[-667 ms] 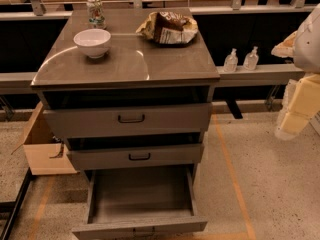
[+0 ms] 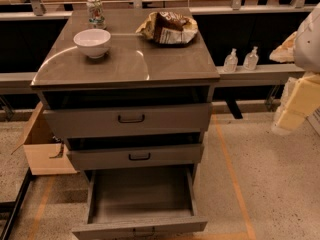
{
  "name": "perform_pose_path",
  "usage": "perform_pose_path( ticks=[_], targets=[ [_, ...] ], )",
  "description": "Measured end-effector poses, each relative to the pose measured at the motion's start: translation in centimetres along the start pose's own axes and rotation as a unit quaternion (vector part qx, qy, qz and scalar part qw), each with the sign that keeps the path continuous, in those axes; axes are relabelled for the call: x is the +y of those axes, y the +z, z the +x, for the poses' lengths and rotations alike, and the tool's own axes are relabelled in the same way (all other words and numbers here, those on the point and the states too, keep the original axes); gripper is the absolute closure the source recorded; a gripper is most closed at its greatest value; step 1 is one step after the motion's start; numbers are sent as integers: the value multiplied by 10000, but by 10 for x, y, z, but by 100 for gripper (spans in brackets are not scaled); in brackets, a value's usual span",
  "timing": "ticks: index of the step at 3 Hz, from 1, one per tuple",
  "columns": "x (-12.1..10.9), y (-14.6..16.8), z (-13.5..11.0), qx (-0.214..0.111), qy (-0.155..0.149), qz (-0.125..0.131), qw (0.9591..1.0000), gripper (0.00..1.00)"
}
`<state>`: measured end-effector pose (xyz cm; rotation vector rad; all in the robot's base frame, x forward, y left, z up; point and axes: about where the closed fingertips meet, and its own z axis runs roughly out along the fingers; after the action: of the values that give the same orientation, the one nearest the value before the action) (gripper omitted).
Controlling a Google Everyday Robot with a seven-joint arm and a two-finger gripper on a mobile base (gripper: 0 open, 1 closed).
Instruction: Close bottom drawer
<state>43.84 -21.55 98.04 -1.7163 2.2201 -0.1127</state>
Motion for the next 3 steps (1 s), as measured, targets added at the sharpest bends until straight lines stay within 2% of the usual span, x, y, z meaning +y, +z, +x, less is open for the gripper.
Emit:
perform_pose_path(
  ticks=[1,2,3],
  targets=[
    [-3,14,0,-78,-26,162,9998,39],
    [4,66,8,-125,-150,281,9994,62],
    [26,127,19,-2,-180,360,9992,85]
  ],
)
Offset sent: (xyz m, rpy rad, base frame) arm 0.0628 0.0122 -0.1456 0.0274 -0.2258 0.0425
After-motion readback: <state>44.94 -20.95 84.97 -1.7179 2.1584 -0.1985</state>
